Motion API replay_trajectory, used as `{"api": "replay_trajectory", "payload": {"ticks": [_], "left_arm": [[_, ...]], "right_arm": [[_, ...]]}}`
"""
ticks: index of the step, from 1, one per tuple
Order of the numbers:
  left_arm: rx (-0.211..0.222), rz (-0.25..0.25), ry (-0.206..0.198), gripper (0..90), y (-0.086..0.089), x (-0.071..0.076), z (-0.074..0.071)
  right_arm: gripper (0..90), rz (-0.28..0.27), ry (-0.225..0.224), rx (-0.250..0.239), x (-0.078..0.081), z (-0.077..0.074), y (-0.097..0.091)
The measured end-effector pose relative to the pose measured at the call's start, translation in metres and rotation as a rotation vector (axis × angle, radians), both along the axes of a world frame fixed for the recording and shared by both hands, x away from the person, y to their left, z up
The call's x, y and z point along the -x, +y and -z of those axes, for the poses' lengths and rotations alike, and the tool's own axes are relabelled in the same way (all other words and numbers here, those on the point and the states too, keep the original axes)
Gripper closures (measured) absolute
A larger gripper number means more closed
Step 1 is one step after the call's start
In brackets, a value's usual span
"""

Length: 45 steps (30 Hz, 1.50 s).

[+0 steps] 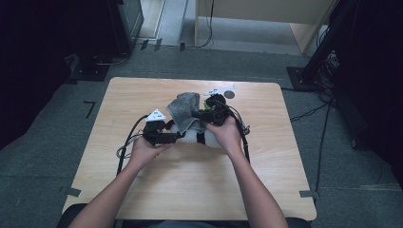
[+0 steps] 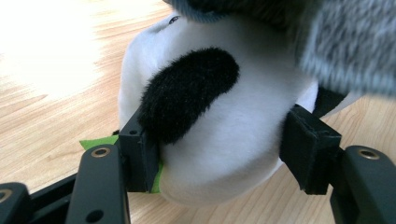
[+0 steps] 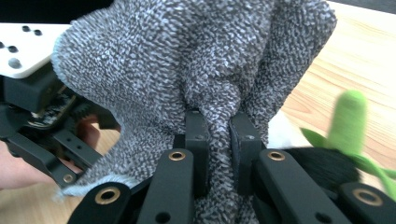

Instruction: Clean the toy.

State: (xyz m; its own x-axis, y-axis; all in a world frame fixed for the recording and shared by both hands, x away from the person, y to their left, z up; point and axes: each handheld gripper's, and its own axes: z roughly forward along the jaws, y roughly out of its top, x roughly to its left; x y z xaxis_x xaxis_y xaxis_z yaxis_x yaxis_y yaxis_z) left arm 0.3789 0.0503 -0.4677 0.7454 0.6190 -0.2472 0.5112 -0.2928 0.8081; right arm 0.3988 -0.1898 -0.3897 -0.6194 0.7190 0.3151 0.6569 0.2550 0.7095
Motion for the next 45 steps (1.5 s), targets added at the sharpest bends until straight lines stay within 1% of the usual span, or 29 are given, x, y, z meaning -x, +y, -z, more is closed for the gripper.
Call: {"api": "replay_trajectory", "payload": {"ticks": [1, 3, 5, 7, 9, 11, 13, 15, 18, 25, 28, 30, 31, 32, 33, 34, 35, 38, 42, 44, 45], "left_arm": [[0.001, 0.0, -0.002, 36.9, 0.0, 0.0, 0.0], [0.003, 0.0, -0.004, 36.7, 0.0, 0.0, 0.001], [0.002, 0.004, -0.009, 36.7, -0.001, 0.0, 0.001], [0.0, 0.004, -0.012, 36.9, -0.003, 0.0, 0.002], [-0.008, 0.006, -0.016, 37.0, -0.004, 0.0, 0.001], [-0.012, 0.004, -0.017, 37.0, -0.005, 0.0, 0.001], [-0.01, 0.004, -0.011, 37.0, -0.004, 0.0, 0.001], [-0.007, 0.004, -0.009, 37.1, -0.004, 0.0, 0.001], [-0.005, 0.003, -0.009, 37.1, -0.005, -0.001, 0.001], [-0.003, 0.006, -0.004, 37.2, -0.005, -0.001, 0.0], [-0.001, 0.004, -0.003, 37.2, -0.006, -0.001, 0.0], [-0.001, 0.004, -0.005, 37.3, -0.006, -0.002, 0.0], [-0.001, 0.003, -0.006, 37.6, -0.006, -0.002, 0.0], [0.001, 0.002, -0.004, 38.0, -0.006, -0.001, 0.0], [0.001, 0.004, -0.005, 38.7, -0.006, -0.001, -0.001], [0.0, 0.007, -0.005, 39.4, -0.006, -0.001, -0.001], [0.0, 0.008, -0.003, 39.9, -0.006, -0.001, -0.001], [0.003, 0.008, 0.002, 42.5, -0.006, -0.002, -0.002], [0.003, 0.005, 0.003, 42.8, -0.006, -0.002, -0.003], [-0.001, 0.004, -0.002, 42.7, -0.006, -0.002, -0.003], [-0.004, 0.003, -0.005, 42.7, -0.006, -0.002, -0.003]], "right_arm": [[81.4, 0.003, 0.001, 0.005, 0.0, 0.0, -0.003], [81.3, 0.017, 0.005, 0.0, 0.001, 0.001, -0.012], [81.4, 0.024, -0.012, -0.007, 0.003, 0.001, -0.022], [81.4, 0.04, -0.012, -0.028, 0.005, 0.0, -0.031], [81.4, 0.05, -0.017, -0.03, 0.008, 0.0, -0.038], [81.4, 0.059, -0.024, -0.021, 0.009, -0.002, -0.044], [81.4, 0.078, -0.027, -0.014, 0.01, -0.004, -0.052], [81.5, 0.099, -0.031, -0.014, 0.012, -0.007, -0.062], [81.6, 0.114, -0.032, -0.016, 0.015, -0.01, -0.077], [81.6, 0.124, -0.055, 0.004, 0.025, -0.019, -0.093], [81.5, 0.146, -0.073, 0.025, 0.028, -0.025, -0.101], [81.5, 0.166, -0.086, 0.029, 0.031, -0.03, -0.107], [81.5, 0.179, -0.09, 0.028, 0.032, -0.033, -0.11], [81.6, 0.192, -0.092, 0.017, 0.033, -0.036, -0.113], [81.6, 0.196, -0.095, -0.01, 0.034, -0.039, -0.115], [81.7, 0.191, -0.093, -0.04, 0.034, -0.043, -0.114], [81.7, 0.181, -0.097, -0.06, 0.035, -0.046, -0.111], [81.7, 0.124, -0.101, -0.08, 0.035, -0.05, -0.089], [81.6, 0.028, -0.091, -0.09, 0.032, -0.047, -0.045], [81.6, -0.013, -0.077, -0.082, 0.031, -0.043, -0.023], [81.6, -0.029, -0.062, -0.067, 0.03, -0.039, -0.013]]}}
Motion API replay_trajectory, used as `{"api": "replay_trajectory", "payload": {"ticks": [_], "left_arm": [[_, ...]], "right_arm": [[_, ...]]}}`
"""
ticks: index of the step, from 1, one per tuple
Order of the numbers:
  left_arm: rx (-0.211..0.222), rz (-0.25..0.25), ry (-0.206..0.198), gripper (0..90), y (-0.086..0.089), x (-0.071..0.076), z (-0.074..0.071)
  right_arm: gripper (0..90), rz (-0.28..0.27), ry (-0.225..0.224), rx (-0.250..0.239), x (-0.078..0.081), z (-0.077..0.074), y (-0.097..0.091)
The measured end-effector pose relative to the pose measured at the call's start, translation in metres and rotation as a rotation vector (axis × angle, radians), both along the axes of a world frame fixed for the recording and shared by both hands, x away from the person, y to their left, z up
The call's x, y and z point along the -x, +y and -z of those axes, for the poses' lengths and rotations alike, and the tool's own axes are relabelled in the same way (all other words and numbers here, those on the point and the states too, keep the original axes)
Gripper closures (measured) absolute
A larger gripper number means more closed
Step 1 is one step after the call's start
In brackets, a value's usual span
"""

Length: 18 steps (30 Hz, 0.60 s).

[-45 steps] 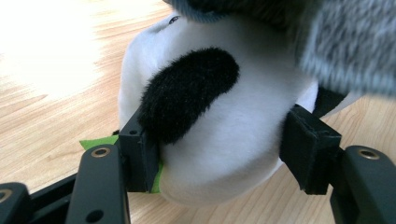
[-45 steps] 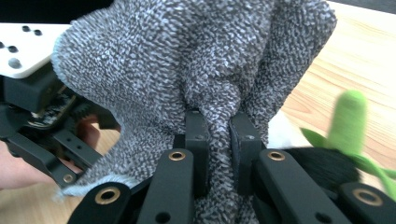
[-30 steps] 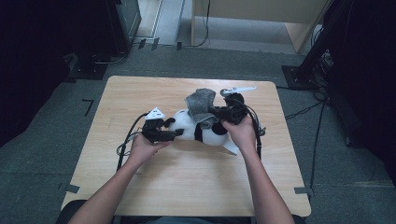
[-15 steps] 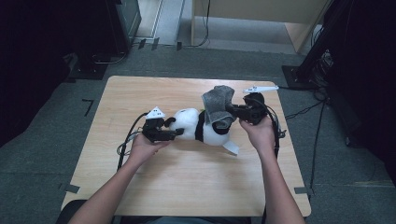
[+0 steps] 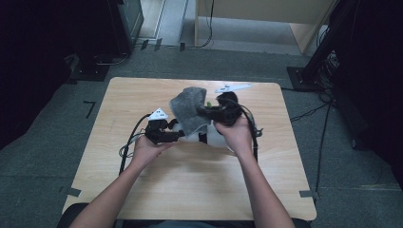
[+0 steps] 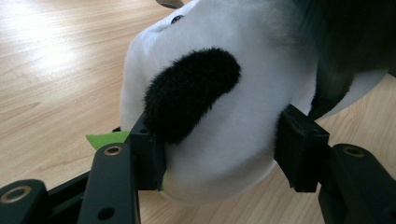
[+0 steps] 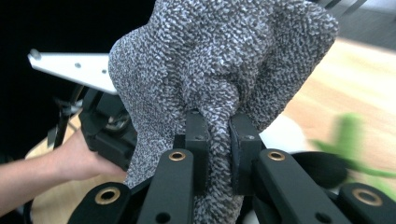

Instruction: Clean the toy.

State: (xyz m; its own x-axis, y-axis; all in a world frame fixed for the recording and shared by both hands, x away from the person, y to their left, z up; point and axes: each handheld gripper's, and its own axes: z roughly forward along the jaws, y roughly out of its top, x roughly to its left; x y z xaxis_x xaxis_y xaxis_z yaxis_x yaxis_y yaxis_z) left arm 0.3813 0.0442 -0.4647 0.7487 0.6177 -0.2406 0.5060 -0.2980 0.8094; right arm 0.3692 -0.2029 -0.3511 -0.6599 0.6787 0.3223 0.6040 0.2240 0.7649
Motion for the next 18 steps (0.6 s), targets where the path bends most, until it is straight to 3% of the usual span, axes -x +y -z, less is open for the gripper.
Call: {"api": "replay_trajectory", "payload": {"ticks": [3, 4, 6, 8, 11, 14, 18], "left_arm": [[0.004, -0.011, 0.001, 42.9, -0.001, 0.001, 0.0], [-0.013, -0.007, -0.002, 43.5, -0.001, 0.001, 0.0], [-0.009, -0.016, 0.003, 46.0, -0.001, 0.001, 0.0], [-0.011, -0.022, 0.002, 48.4, -0.002, 0.001, 0.0], [0.011, -0.029, 0.028, 51.1, -0.001, -0.002, 0.0], [0.013, -0.024, 0.026, 51.4, -0.003, -0.002, 0.0], [0.022, -0.03, 0.041, 51.5, -0.002, -0.004, 0.0]], "right_arm": [[81.6, -0.008, 0.034, 0.076, -0.005, 0.021, 0.022], [81.6, 0.0, 0.047, 0.096, -0.007, 0.029, 0.025], [81.7, 0.011, 0.055, 0.074, -0.009, 0.041, 0.022], [81.7, 0.023, 0.055, 0.074, -0.009, 0.044, 0.016], [81.7, 0.058, 0.043, 0.117, -0.004, 0.044, 0.001], [81.7, 0.085, 0.058, 0.08, 0.004, 0.045, -0.023], [81.6, 0.103, 0.044, 0.058, 0.012, 0.042, -0.043]]}}
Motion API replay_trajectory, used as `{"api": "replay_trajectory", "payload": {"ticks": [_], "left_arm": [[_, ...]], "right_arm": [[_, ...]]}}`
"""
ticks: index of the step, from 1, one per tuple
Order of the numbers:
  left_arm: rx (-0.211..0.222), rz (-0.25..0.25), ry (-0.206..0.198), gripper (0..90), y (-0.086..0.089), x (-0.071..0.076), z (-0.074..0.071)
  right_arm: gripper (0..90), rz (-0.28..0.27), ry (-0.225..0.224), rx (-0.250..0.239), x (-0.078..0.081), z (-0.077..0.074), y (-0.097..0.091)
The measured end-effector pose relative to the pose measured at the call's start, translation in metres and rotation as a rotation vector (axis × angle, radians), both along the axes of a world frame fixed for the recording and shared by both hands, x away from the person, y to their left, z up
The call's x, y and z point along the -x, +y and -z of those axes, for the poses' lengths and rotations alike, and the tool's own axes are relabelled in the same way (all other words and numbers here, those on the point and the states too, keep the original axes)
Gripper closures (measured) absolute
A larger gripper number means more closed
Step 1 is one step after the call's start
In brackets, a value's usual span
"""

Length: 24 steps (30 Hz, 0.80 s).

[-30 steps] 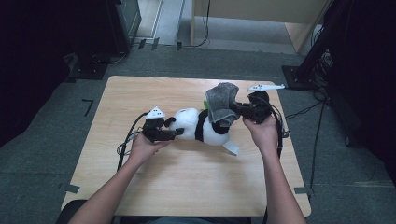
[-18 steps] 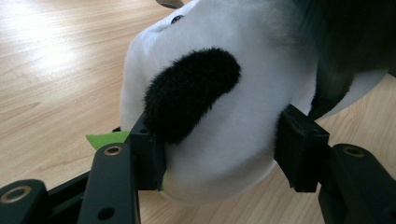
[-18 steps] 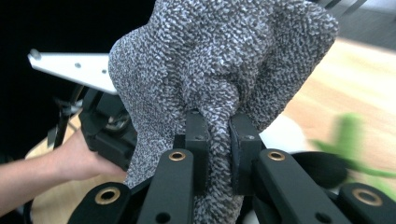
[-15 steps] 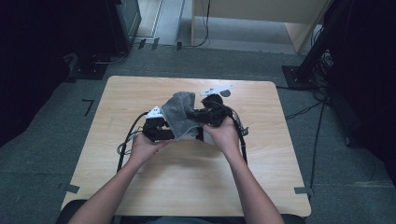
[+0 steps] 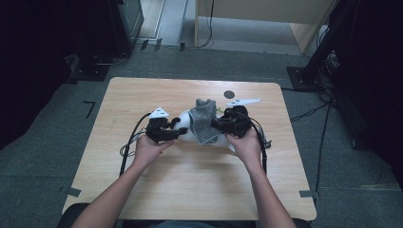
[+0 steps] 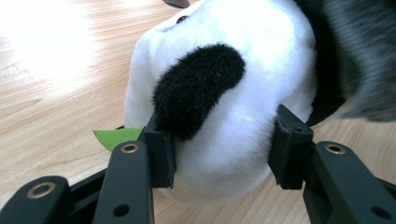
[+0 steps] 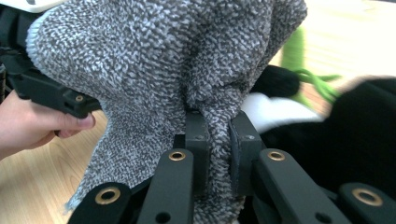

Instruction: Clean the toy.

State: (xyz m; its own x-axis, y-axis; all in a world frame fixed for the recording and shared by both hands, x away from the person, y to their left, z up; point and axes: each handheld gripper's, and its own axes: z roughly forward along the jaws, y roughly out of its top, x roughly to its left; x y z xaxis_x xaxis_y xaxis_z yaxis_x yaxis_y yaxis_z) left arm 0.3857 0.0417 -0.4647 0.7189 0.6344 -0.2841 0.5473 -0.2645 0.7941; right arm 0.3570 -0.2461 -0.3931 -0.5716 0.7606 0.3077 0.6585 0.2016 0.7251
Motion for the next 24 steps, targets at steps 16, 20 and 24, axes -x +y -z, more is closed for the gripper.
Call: {"api": "replay_trajectory", "payload": {"ticks": [16, 20, 24], "left_arm": [[-0.001, 0.004, 0.027, 52.7, 0.004, -0.001, -0.004], [0.001, 0.002, 0.039, 53.1, 0.01, 0.001, -0.005], [0.001, 0.002, 0.055, 53.5, 0.016, 0.003, -0.008]], "right_arm": [[81.7, 0.138, -0.012, 0.005, 0.01, -0.006, -0.07], [81.7, 0.172, -0.019, 0.011, 0.012, -0.009, -0.082], [81.8, 0.188, -0.047, -0.002, 0.019, -0.018, -0.093]]}}
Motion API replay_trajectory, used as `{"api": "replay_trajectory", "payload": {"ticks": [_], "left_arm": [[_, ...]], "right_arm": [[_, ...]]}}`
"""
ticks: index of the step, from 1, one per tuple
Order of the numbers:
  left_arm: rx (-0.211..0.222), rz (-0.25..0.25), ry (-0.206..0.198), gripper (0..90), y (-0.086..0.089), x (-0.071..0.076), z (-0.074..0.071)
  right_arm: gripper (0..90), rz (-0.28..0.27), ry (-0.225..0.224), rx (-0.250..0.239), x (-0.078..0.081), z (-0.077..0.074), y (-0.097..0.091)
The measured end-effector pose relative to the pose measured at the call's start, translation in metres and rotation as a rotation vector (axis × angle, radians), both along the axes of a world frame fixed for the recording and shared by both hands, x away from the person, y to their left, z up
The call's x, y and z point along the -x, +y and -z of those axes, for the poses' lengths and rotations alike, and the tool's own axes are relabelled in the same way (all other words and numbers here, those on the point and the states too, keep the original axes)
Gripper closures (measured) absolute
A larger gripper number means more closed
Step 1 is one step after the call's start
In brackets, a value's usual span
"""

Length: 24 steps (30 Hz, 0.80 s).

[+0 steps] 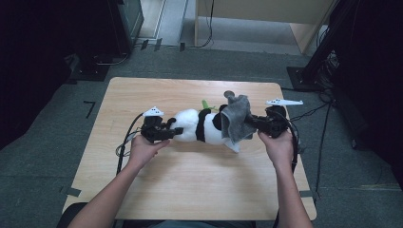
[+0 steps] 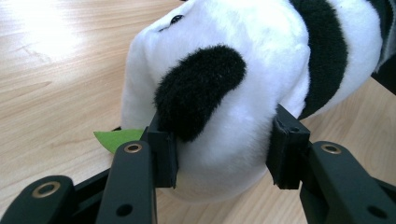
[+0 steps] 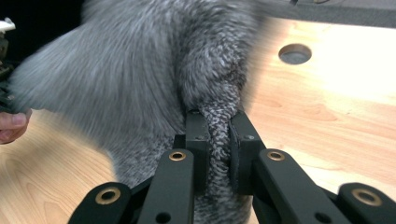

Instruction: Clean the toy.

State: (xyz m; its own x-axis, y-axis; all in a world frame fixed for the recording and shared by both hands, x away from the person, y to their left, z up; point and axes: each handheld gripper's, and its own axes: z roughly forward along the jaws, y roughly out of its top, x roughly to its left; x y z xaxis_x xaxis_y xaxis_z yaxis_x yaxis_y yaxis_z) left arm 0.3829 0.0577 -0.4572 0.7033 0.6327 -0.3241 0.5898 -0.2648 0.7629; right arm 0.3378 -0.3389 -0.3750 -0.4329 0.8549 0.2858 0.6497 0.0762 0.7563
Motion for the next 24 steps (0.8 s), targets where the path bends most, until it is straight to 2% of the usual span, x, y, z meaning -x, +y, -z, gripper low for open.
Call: {"api": "replay_trajectory", "payload": {"ticks": [4, 6, 8, 10, 12, 14, 18, 20, 24], "left_arm": [[0.003, 0.008, 0.025, 54.1, 0.002, 0.005, -0.004], [0.011, 0.011, 0.056, 54.3, 0.003, 0.008, -0.006], [0.016, 0.016, 0.08, 54.4, 0.003, 0.013, -0.008], [0.005, 0.029, 0.061, 54.2, 0.0, 0.018, -0.009], [0.003, 0.026, 0.044, 53.8, -0.001, 0.021, -0.008], [-0.001, 0.028, 0.024, 52.6, -0.001, 0.021, -0.006], [0.009, 0.023, -0.017, 44.0, 0.001, 0.021, -0.002], [0.01, 0.027, -0.044, 39.4, 0.002, 0.021, -0.001], [0.022, 0.04, -0.073, 29.5, 0.004, 0.019, 0.001]], "right_arm": [[81.8, -0.032, -0.049, -0.03, 0.009, -0.015, -0.003], [81.8, -0.069, -0.064, -0.05, 0.014, -0.022, 0.002], [81.8, -0.113, -0.07, -0.048, 0.018, -0.027, 0.012], [81.8, -0.154, -0.057, -0.03, 0.018, -0.026, 0.026], [81.8, -0.186, -0.041, 0.016, 0.013, -0.019, 0.041], [81.8, -0.193, -0.022, 0.045, 0.007, -0.011, 0.052], [81.9, -0.189, -0.012, 0.03, -0.004, -0.002, 0.06], [81.9, -0.183, -0.015, 0.027, -0.008, -0.001, 0.059], [81.7, -0.178, -0.03, 0.019, -0.013, 0.001, 0.056]]}}
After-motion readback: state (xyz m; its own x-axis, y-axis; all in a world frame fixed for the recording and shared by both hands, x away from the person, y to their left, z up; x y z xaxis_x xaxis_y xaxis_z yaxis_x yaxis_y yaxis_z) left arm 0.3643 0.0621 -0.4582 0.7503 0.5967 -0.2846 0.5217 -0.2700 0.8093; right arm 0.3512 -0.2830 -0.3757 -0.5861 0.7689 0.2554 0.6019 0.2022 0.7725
